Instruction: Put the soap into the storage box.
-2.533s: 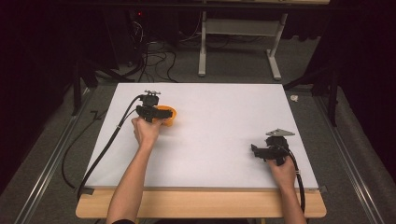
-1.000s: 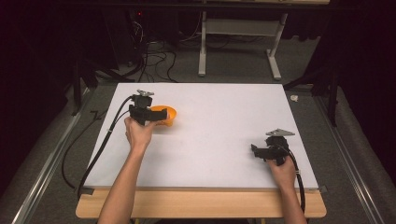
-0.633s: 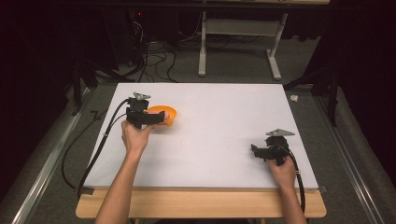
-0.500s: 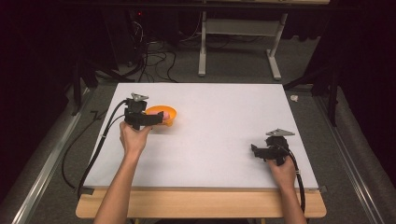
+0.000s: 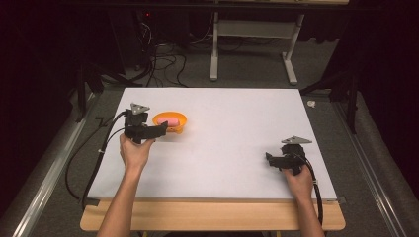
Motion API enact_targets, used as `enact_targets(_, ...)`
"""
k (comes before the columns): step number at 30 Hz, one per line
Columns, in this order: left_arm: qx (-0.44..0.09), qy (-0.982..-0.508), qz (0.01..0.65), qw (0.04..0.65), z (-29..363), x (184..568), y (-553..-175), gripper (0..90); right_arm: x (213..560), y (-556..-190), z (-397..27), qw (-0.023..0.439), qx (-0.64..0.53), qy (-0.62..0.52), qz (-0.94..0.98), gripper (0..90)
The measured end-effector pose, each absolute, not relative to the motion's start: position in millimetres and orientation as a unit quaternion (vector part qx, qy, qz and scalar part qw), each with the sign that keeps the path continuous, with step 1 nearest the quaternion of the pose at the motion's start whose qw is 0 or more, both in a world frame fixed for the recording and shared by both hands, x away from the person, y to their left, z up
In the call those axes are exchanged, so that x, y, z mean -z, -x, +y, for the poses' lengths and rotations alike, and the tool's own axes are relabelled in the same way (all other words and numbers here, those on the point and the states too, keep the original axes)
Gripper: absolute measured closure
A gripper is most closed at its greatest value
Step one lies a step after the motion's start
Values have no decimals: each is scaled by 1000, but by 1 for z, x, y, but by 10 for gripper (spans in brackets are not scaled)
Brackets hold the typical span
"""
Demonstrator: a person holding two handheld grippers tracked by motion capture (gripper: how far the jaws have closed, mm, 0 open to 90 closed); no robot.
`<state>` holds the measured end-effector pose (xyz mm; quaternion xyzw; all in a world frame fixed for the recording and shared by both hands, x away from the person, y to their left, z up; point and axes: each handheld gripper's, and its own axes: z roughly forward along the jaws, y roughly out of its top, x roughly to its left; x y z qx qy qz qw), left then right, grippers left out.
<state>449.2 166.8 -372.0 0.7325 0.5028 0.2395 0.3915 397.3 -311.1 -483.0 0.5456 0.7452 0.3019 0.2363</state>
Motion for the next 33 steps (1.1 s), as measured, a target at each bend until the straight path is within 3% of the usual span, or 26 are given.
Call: enact_targets(33,-235,-739,486,404,178,385,-397,155,483,-397,-311,237,-302,-545,746,160)
